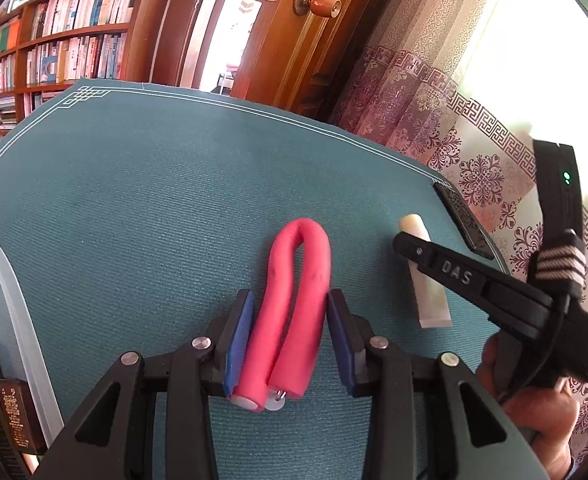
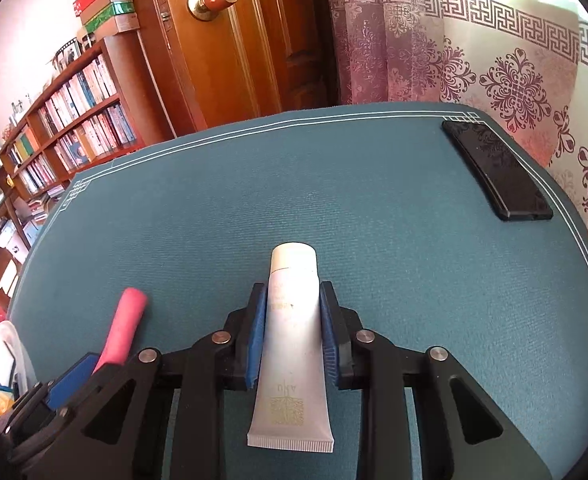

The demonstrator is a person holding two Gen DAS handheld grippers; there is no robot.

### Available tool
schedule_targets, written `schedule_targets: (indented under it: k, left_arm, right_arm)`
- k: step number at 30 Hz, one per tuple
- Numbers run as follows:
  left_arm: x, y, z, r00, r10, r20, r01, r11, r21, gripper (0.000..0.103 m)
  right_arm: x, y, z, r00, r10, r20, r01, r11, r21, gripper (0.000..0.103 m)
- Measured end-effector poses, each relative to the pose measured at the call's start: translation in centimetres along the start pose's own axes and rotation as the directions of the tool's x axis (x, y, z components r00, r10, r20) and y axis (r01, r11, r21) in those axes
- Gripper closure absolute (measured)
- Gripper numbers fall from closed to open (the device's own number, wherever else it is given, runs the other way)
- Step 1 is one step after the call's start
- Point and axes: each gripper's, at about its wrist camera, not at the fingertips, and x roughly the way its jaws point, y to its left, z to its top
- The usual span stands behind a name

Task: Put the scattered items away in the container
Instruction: 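Grasp the white cream tube with the right tool while the left tool holds the foam tube, then lift both held tubes and carry them over the bowl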

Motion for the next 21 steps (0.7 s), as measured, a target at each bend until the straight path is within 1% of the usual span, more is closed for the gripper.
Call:
schedule_targets:
  k: [8, 12, 13, 15, 17, 18, 21]
  left_arm:
    - [-0.9, -0.3, 0.3, 0.999, -0.031, 0.023, 0.031, 0.999, 0.014, 0.068]
    - [-0.3, -0.2, 0.4, 0.999, -0.038, -0.005, 0.038, 0.999, 0.026, 0.068]
    - [-0.1, -0.1, 0.3, 0.999, -0.033, -0.012, 0.033, 0.999, 0.024, 0.068]
    - [0.5, -0.1, 0.3, 0.999, -0.032, -0.032, 0.033, 0.999, 0.028, 0.062]
    - [1.1, -0.1, 0.1, 0.998, -0.024, -0.053, 0.027, 0.999, 0.043, 0.054]
    - [1.3, -0.2, 0.0, 0.998, -0.021, -0.063, 0.024, 0.998, 0.052, 0.053]
    - [1.4, -0.6, -0.1, 0.998, -0.005, -0.057, 0.011, 0.996, 0.090, 0.052]
  right_arm:
    - [-4.4, 0.4, -2.2, 0.998, 0.056, 0.029, -0.056, 0.998, -0.007, 0.075]
    - [-5.9, 0.6, -3.2, 0.997, 0.074, 0.035, -0.074, 0.997, 0.001, 0.075]
    - [-6.2, 0.6, -3.4, 0.997, 0.074, 0.037, -0.074, 0.997, 0.001, 0.075]
    - [-6.6, 0.7, -3.9, 0.997, 0.071, 0.036, -0.071, 0.997, 0.003, 0.075]
    - [-6.8, 0.5, -4.4, 0.997, 0.069, 0.028, -0.070, 0.998, 0.009, 0.075]
    - [-6.9, 0.5, -4.6, 0.997, 0.068, 0.026, -0.069, 0.998, 0.012, 0.075]
    - [-7.4, 0.4, -5.4, 0.998, 0.064, 0.022, -0.064, 0.998, 0.021, 0.075]
